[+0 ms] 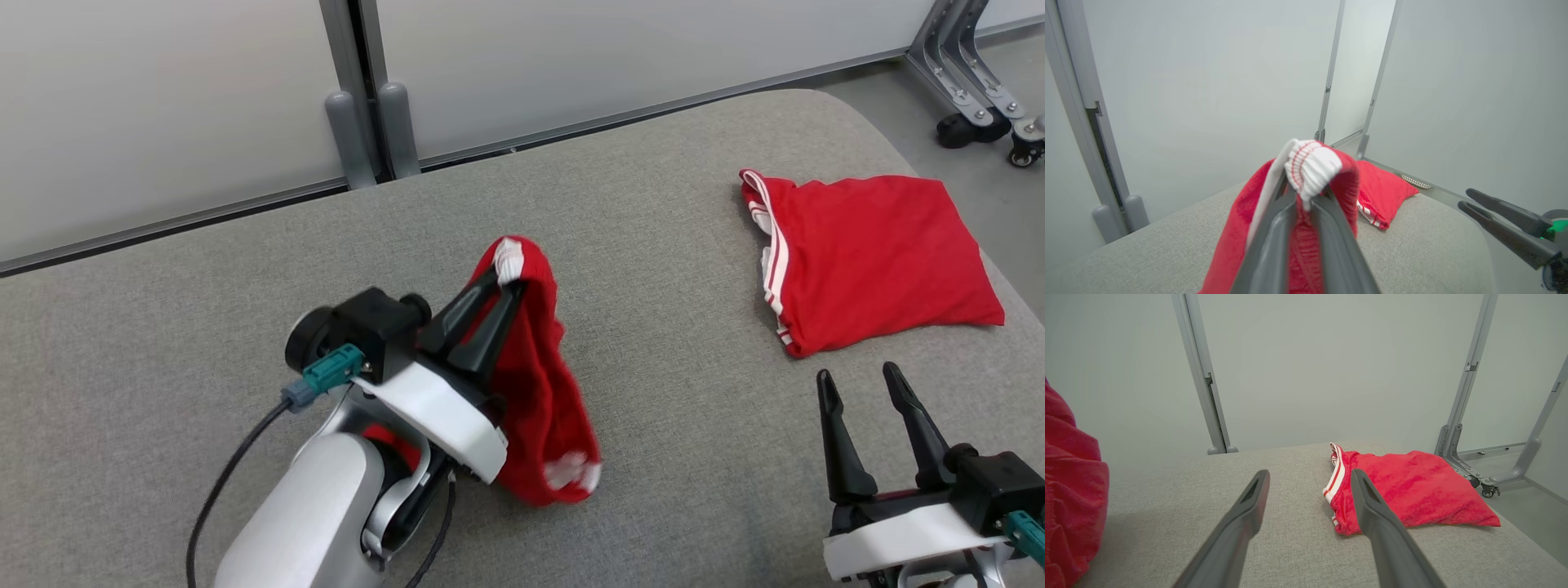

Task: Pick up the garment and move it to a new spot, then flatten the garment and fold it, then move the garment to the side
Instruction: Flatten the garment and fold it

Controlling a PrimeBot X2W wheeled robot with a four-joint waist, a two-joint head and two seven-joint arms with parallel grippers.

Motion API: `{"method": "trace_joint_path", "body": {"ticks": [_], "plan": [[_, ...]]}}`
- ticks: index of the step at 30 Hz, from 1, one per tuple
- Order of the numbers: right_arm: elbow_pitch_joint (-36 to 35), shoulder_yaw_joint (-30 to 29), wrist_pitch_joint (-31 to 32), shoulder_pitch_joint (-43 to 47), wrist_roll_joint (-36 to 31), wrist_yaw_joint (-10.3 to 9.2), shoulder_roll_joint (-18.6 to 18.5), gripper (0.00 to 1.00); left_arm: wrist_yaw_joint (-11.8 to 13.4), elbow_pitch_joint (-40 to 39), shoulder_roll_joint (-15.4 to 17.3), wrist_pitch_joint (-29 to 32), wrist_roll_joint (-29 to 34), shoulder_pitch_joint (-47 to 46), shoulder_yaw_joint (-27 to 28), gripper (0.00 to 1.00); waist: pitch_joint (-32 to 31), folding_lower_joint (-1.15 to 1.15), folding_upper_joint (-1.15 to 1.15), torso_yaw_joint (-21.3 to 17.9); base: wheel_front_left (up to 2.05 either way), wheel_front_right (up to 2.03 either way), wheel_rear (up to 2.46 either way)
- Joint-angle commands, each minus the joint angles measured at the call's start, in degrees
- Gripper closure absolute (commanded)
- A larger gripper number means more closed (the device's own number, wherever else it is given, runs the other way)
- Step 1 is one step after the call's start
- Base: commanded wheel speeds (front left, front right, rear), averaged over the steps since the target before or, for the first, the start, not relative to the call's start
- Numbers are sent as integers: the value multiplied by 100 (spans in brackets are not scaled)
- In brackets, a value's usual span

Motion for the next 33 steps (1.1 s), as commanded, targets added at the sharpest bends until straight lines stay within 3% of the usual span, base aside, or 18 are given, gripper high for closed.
{"method": "trace_joint_path", "body": {"ticks": [1, 9, 17, 23, 28, 33], "plan": [[18, 0, 0, -65, 48, -3, -29, 0, 55, -160, -17, 24, -55, -152, 58, 100, 1, 0, 0, -24, 0, 0, 0], [102, 65, 0, -52, 173, -3, -29, 0, 350, -1163, -251, 187, -551, -449, 231, 100, -38, 0, 0, -153, 0, 0, 0], [129, 74, 0, -82, 265, -3, -29, 0, 1247, -1308, -367, -196, -1180, -508, 308, 100, -54, 0, 0, -296, 0, 0, 0], [180, 60, 0, -58, 304, -3, -29, 0, 1372, -1404, -370, -266, -1592, -596, -73, 100, -95, 0, 0, -344, 0, 0, 0], [190, 122, 0, -100, 329, -3, -29, 0, 1634, -1500, -365, -427, -1877, -798, -420, 100, -95, 0, 0, -367, 0, 0, 0], [173, 103, 0, -126, 323, -3, -29, 0, 1841, -1215, -340, -624, -1796, -908, -348, 100, -21, 0, 0, -323, 0, 0, 0]]}}
